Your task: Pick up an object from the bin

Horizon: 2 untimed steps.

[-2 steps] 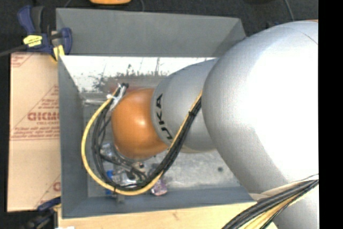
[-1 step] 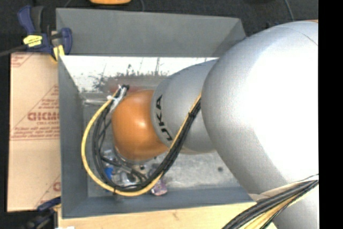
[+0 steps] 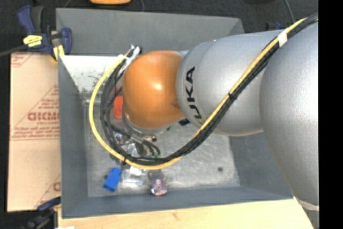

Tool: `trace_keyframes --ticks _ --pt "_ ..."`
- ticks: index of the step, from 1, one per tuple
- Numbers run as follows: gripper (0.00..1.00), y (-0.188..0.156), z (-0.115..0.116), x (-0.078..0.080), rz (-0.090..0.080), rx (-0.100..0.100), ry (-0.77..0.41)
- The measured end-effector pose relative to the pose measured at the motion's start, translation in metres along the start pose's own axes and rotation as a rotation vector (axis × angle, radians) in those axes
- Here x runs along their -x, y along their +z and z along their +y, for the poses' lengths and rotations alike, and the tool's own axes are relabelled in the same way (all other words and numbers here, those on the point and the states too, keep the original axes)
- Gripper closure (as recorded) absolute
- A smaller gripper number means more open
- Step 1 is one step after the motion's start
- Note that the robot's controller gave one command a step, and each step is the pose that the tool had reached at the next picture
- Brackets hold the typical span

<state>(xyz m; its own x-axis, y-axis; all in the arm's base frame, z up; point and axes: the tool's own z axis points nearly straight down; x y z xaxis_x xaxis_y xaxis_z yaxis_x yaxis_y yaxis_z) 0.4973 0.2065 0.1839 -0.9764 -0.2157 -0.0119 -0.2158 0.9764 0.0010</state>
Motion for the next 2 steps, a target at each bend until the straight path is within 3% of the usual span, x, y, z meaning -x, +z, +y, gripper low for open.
trace_keyframes --ticks 1,2 --pt "0.00 0.005 0.000 -0.002 0.009 0.000 0.001" --pt "0.00 0.112 -0.001 -0.016 -0.008 0.000 -0.194"
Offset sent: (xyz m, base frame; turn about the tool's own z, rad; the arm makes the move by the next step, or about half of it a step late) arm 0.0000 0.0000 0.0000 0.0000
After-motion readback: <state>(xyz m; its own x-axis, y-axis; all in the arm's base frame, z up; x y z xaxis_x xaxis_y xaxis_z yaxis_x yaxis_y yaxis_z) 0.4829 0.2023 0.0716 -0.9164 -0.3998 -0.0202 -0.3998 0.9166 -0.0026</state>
